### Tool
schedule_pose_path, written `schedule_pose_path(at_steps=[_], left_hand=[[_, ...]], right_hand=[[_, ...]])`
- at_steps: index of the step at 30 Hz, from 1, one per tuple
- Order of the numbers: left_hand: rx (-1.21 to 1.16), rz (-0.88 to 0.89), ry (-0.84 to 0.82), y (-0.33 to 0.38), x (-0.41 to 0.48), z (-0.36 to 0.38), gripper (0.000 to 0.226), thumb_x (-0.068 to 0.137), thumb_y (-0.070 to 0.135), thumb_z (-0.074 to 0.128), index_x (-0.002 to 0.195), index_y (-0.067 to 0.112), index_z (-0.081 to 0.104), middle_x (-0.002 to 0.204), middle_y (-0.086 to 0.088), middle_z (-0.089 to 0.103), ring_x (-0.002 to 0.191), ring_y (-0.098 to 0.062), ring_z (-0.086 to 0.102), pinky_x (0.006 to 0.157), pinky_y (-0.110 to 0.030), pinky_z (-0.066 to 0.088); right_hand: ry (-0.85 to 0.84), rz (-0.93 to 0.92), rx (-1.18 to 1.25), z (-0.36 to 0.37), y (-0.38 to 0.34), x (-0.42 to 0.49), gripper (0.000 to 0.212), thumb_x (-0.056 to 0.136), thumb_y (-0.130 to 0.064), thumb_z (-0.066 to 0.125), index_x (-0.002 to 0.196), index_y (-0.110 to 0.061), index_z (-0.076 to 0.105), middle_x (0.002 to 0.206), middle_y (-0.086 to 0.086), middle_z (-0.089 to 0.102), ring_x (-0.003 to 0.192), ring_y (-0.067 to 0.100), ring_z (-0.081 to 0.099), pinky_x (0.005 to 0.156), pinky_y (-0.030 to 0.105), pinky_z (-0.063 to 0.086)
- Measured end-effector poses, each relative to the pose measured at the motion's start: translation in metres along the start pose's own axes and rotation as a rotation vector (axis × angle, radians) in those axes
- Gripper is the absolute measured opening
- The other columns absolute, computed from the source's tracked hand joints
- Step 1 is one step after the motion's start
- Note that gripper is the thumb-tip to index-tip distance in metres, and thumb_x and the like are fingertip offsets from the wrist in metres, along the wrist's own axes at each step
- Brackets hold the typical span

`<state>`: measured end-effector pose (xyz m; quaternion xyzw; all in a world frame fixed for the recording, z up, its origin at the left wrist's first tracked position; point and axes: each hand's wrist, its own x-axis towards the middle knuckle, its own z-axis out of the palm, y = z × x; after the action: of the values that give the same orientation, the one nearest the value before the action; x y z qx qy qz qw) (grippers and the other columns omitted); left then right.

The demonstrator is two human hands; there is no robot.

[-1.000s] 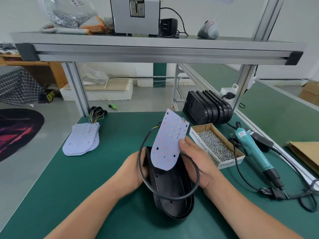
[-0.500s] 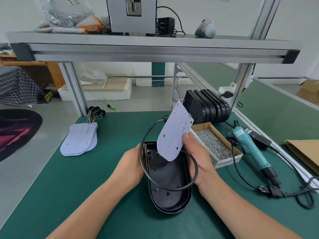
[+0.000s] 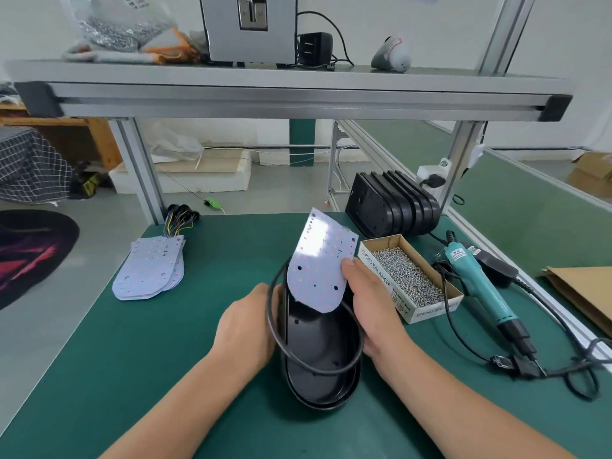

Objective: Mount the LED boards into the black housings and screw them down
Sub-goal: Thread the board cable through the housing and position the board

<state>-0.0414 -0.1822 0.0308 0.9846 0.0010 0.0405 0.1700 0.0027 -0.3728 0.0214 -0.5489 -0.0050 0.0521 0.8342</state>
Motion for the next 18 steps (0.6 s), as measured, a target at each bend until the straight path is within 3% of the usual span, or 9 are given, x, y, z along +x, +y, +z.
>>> schedule_pose_path(at_steps=[1,4,5,9,13,16,18], left_hand=[[0.025,0.006,-0.002,0.000,0.000,0.000,0.004,0.098,0.021,0.049,0.097,0.024,0.047,0.086,0.003,0.051,0.080,-0.035,0.062,0.066,-0.038,0.047],[0.185,0.060,-0.005,-0.007,0.006,-0.001,0.037,0.102,0.019,0.049,0.133,0.040,0.050,0.099,0.003,0.052,0.088,-0.034,0.068,0.070,-0.040,0.054],[0.191,0.055,-0.001,-0.010,0.009,-0.003,0.039,0.103,0.019,0.048,0.136,0.039,0.052,0.104,0.002,0.055,0.090,-0.033,0.069,0.074,-0.041,0.057],[0.194,-0.033,0.049,-0.029,0.015,-0.006,0.017,0.102,0.021,0.040,0.106,0.027,0.055,0.094,0.002,0.061,0.085,-0.033,0.067,0.069,-0.039,0.054],[0.165,-0.201,0.077,-0.060,0.024,-0.015,0.016,0.099,0.024,0.039,0.086,0.020,0.047,0.083,0.000,0.062,0.074,-0.029,0.059,0.062,-0.036,0.043],[-0.246,-0.304,0.048,-0.072,0.022,-0.022,0.029,0.087,0.043,0.044,0.079,0.016,0.051,0.069,-0.003,0.065,0.062,-0.025,0.058,0.058,-0.033,0.040],[-0.814,-0.342,0.024,-0.067,0.020,-0.024,0.044,0.089,0.053,0.064,0.090,0.009,0.064,0.084,-0.005,0.077,0.067,-0.024,0.074,0.058,-0.032,0.050]], right_hand=[[0.029,-0.024,-0.019,-0.001,-0.002,0.002,0.028,0.110,-0.027,0.050,0.120,-0.017,0.075,0.124,0.007,0.076,0.117,0.025,0.072,0.095,0.039,0.058],[0.084,-0.046,-0.011,-0.008,-0.007,0.009,0.028,0.110,-0.024,0.050,0.123,-0.012,0.072,0.125,0.007,0.076,0.123,0.027,0.069,0.108,0.045,0.052],[0.091,-0.044,-0.012,-0.010,-0.007,0.011,0.028,0.110,-0.024,0.051,0.123,-0.011,0.072,0.125,0.007,0.076,0.123,0.027,0.069,0.108,0.046,0.051],[0.105,-0.015,0.061,-0.013,-0.005,0.013,0.029,0.109,-0.027,0.053,0.120,-0.011,0.075,0.126,0.013,0.075,0.118,0.029,0.071,0.104,0.045,0.053],[0.167,0.031,0.142,-0.024,-0.012,0.017,0.030,0.106,-0.030,0.056,0.119,-0.011,0.076,0.123,0.016,0.076,0.113,0.034,0.072,0.104,0.054,0.053],[0.173,0.039,0.109,-0.025,-0.012,0.018,0.030,0.105,-0.030,0.057,0.119,-0.010,0.076,0.122,0.017,0.076,0.110,0.034,0.073,0.101,0.052,0.054],[0.164,0.041,0.090,-0.023,-0.010,0.018,0.030,0.105,-0.029,0.057,0.120,-0.011,0.076,0.122,0.016,0.076,0.110,0.032,0.073,0.099,0.049,0.054]])
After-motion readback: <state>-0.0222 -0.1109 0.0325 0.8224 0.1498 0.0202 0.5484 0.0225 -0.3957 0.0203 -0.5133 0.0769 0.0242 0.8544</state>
